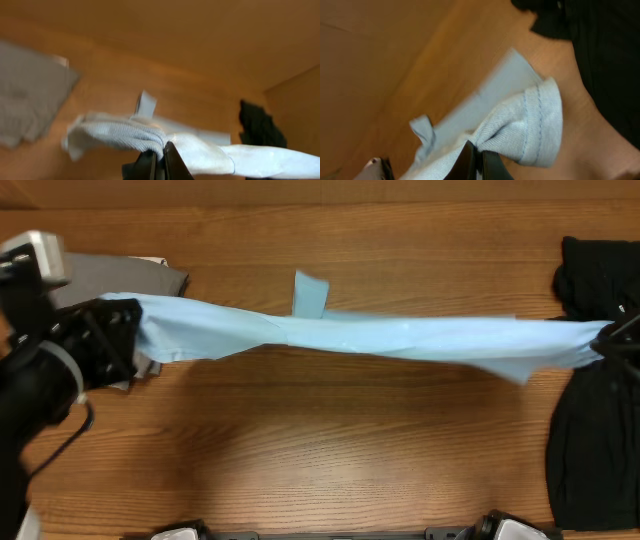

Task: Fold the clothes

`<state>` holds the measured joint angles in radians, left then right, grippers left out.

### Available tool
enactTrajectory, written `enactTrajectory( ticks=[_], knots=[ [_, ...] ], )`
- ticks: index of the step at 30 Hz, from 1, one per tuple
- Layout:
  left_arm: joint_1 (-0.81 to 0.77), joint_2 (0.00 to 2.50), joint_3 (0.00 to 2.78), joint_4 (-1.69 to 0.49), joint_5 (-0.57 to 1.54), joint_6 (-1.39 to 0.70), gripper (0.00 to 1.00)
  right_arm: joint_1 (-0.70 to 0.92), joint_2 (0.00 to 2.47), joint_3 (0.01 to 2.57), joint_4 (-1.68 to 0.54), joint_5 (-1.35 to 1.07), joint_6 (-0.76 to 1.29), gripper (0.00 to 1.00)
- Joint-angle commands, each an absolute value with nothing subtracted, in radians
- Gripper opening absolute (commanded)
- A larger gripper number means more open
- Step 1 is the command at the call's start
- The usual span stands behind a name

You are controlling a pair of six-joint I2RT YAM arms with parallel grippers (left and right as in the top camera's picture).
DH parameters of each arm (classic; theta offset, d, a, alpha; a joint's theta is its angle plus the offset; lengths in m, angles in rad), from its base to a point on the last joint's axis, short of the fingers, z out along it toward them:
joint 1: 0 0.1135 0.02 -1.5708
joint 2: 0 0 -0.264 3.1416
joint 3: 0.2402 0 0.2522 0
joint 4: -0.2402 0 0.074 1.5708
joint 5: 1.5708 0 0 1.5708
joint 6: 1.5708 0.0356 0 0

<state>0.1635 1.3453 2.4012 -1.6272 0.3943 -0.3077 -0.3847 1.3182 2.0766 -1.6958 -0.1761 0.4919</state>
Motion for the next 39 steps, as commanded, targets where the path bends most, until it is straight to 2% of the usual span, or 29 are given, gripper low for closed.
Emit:
enactTrajectory(
  ticks=[1,17,25,39],
  knots=[
    [0.157,1.335,2.560,-1.626,0.407,-0.319,0.04,-0.383,1.272,2.181,-1.694,-0.178,0.478,0.04],
    [0.157,1.227,2.973,-1.581,0.179,-0.425,0.04,-0.383,1.105,2.412,-1.694,-0.172,0.480,0.04],
    [0.157,1.157,2.988,-1.473,0.097,-0.423,0.04,-0.382,1.100,2.556,-1.694,-0.076,0.493,0.04],
    [0.157,1.174,2.965,-1.568,0.070,-0.403,0.04,-0.382,1.101,2.537,-1.694,-0.072,0.493,0.04]
  ],
)
